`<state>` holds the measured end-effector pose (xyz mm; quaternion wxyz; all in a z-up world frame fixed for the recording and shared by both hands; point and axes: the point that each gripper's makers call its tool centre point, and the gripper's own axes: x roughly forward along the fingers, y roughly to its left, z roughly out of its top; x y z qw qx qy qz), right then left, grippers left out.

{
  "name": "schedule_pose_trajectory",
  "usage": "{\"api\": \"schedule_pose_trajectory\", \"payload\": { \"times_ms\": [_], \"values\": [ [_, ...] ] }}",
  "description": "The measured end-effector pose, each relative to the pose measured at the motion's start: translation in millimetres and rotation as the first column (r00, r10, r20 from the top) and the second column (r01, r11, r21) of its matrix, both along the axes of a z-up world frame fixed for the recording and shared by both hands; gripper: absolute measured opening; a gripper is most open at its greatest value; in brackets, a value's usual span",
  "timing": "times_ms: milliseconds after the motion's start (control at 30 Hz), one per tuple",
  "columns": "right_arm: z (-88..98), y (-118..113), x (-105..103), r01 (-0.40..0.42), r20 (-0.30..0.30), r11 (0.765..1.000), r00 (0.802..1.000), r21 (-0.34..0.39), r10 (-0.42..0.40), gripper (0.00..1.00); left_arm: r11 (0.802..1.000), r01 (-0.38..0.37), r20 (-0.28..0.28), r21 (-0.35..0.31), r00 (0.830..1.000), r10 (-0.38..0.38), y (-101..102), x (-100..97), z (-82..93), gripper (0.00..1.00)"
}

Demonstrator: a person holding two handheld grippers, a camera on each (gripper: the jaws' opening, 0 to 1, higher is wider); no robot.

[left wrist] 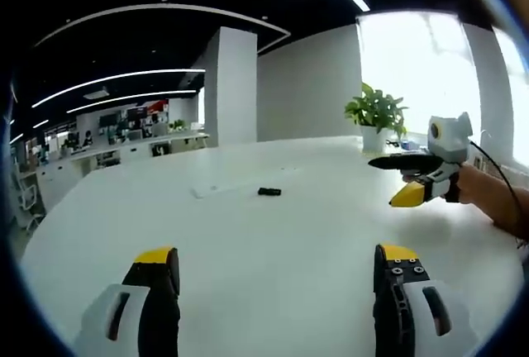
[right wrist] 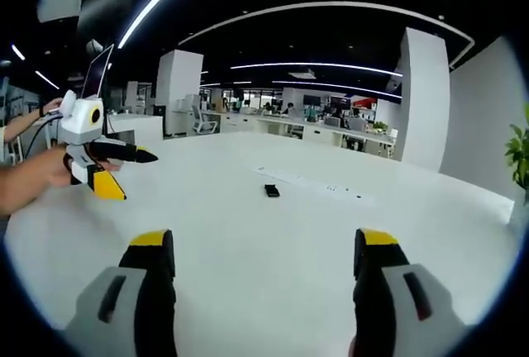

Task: Snap the two parts of the plastic buckle together until the buckle closes and remains connected.

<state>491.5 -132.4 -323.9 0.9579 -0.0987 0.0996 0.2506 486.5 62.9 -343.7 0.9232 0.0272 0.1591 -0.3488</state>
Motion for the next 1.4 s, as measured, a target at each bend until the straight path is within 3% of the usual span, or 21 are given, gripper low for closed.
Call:
{"api": "schedule_pose_trajectory", "payload": {
  "times_ms": [500, 767, 867, 1100, 1400],
  "values": [
    [-1.0, -19.4, -12.6, 0.035, -0.005, 0.999, 0.999, 0.010, -0.035, 0.87, 1.000, 0.001, -0.034, -0.022, 0.999, -0.001, -2.2, 0.8, -3.2, 0.99],
    [-0.2, -13.3, -19.7, 0.028, 0.003, 1.000, 1.000, 0.006, -0.028, 0.87, 1.000, 0.021, -0.047, -0.017, 0.999, -0.022, -5.1, -6.5, -6.6, 0.98],
    [-3.4, -12.2, -21.5, 0.024, -0.001, 1.000, 1.000, -0.019, -0.024, 0.87, 1.000, 0.021, -0.029, 0.002, 0.999, -0.021, -2.4, -8.0, -6.0, 0.98],
    [1.0, -4.6, -27.6, 0.010, 0.009, 1.000, 1.000, -0.005, -0.010, 0.86, 1.000, 0.013, -0.030, -0.008, 0.999, -0.013, 5.1, -8.6, -7.4, 0.98],
    [-4.9, -12.8, -34.5, 0.012, 0.009, 1.000, 1.000, -0.016, -0.012, 0.86, 1.000, 0.021, -0.027, 0.009, 0.999, -0.021, 1.4, -19.4, -10.8, 0.98]
  ]
}}
